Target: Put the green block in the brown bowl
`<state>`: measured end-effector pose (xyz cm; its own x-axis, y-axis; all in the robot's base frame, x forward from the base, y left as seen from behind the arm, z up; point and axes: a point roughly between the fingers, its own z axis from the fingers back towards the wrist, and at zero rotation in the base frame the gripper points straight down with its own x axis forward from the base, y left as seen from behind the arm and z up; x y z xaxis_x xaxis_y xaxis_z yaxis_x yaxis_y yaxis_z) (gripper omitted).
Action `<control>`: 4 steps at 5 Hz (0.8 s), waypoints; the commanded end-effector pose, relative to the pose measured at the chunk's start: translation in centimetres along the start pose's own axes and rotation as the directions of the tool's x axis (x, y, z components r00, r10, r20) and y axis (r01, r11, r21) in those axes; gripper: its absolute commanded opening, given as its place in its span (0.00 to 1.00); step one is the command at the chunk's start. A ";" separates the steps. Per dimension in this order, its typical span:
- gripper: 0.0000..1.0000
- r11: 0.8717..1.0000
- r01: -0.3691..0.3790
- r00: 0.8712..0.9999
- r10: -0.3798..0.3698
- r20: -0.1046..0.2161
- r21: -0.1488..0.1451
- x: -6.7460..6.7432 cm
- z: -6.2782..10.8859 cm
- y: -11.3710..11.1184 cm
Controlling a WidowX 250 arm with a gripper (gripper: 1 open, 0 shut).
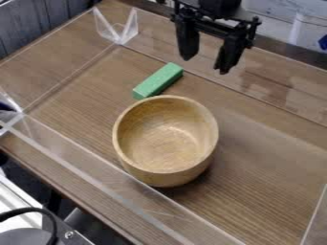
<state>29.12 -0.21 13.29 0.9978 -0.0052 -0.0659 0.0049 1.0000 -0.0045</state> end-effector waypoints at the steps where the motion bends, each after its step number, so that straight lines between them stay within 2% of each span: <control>1: 1.00 1.000 -0.014 1.000 0.014 -0.006 0.007 0.1 -0.7 1.2; 2: 1.00 1.000 -0.021 1.000 0.022 -0.019 0.017 -0.4 -1.9 2.9; 4: 1.00 0.999 -0.025 1.000 0.025 -0.010 0.021 -0.1 -3.3 6.5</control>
<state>28.26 5.89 8.75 0.9925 0.0185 -0.1207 -0.0178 0.9998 0.0071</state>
